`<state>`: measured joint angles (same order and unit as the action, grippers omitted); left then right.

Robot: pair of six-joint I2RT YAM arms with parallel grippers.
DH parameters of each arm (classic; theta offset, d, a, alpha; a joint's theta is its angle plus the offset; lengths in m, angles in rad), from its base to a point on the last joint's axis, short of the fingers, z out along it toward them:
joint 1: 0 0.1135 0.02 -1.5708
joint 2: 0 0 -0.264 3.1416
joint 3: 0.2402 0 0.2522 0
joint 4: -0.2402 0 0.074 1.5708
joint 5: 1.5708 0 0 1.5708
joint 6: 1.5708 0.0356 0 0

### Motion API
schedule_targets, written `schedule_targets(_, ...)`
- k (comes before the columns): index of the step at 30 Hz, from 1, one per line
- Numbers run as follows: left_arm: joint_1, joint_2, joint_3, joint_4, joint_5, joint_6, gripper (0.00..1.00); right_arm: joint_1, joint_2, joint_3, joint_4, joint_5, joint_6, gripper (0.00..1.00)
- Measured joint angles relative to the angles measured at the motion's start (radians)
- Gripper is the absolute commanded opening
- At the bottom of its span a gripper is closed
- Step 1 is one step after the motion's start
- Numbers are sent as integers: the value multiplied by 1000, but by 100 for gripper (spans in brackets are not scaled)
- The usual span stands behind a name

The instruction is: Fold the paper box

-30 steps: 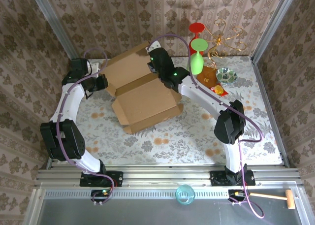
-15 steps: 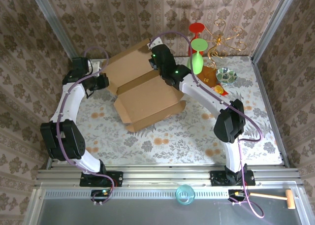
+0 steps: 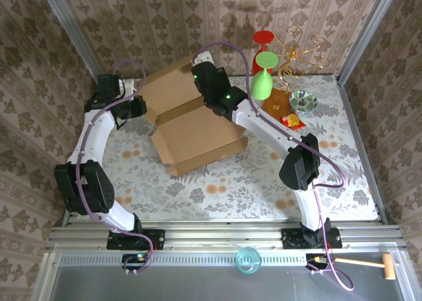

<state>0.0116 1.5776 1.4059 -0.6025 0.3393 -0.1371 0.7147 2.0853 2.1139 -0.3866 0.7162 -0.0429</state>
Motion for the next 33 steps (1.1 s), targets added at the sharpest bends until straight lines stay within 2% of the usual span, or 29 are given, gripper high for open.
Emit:
schedule_targets(4,0,10,-1,15,-5,-23,23,3,0,2,-59,3,53,0)
schedule_targets(12,-7,74,-15,61,-24,-29,24,-3,0,6,-164,-24,130,0)
schedule_targets(18,-24,83,-87,140,-31,-56,39,-9,0,6,-204,-52,152,0)
schedule_targets(25,-16,76,-218,307,68,-81,45,-29,0,6,-236,-101,179,0)
schedule_targets(29,-2,76,-303,416,132,-106,46,-45,5,15,-267,-139,196,0)
schedule_targets(33,8,79,-318,485,164,-118,45,-53,26,54,-304,-179,212,0)
